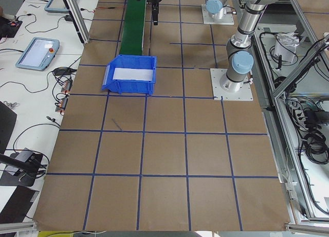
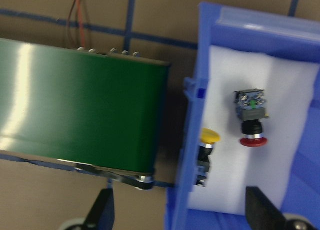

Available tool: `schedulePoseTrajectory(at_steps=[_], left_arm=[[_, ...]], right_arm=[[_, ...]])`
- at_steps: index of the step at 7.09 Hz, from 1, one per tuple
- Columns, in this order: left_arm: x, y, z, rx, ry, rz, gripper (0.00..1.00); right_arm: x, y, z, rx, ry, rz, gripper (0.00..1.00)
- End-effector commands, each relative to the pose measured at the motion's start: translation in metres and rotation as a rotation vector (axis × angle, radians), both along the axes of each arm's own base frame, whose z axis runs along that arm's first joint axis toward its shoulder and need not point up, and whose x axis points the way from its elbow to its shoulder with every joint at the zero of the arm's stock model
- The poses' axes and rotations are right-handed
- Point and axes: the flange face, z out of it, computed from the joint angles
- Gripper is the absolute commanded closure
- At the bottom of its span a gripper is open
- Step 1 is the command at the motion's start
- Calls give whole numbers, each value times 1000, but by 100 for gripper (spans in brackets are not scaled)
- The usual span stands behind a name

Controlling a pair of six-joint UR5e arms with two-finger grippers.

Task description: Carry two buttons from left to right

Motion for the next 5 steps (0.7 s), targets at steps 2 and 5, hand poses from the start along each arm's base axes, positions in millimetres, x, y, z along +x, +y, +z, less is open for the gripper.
schedulePoseTrajectory(at_steps=[2,5], left_arm=[[6,-6,4,-33,-6,10,0],[9,-6,5,-36,-8,15,0]], right_arm=[[183,71,84,31,-3,-21,4],[348,134,101,-20,35,-107,1]])
